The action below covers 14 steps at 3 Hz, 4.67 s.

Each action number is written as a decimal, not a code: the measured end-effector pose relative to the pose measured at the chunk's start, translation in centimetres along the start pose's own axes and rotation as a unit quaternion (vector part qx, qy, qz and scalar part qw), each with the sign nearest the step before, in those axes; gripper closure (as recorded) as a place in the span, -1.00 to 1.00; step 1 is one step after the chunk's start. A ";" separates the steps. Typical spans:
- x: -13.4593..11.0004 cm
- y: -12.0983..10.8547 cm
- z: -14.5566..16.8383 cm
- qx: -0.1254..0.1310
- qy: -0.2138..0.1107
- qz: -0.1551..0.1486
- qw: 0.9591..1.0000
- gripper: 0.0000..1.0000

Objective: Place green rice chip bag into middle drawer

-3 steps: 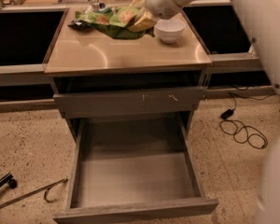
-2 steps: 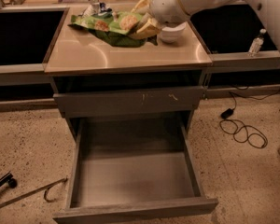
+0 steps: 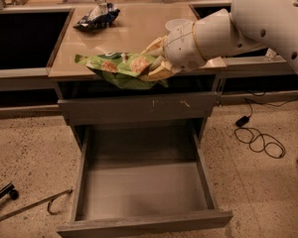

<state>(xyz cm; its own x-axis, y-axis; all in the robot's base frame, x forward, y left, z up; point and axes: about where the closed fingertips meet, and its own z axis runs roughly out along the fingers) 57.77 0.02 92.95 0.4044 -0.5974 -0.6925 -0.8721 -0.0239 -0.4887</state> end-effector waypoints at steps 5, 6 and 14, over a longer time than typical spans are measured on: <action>14.7 17.7 12.0 -0.023 -0.111 0.179 0.977 1.00; 14.7 17.7 12.0 -0.023 -0.112 0.180 0.977 1.00; 33.0 31.0 25.8 -0.047 -0.041 0.408 0.911 0.64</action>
Offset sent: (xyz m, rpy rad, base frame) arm 0.0166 0.0179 -0.0394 0.0415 0.0653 0.0435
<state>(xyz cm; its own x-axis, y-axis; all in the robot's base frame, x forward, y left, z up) 51.22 0.24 41.29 -0.3736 -0.3847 -0.8440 -0.9094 0.3313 0.2515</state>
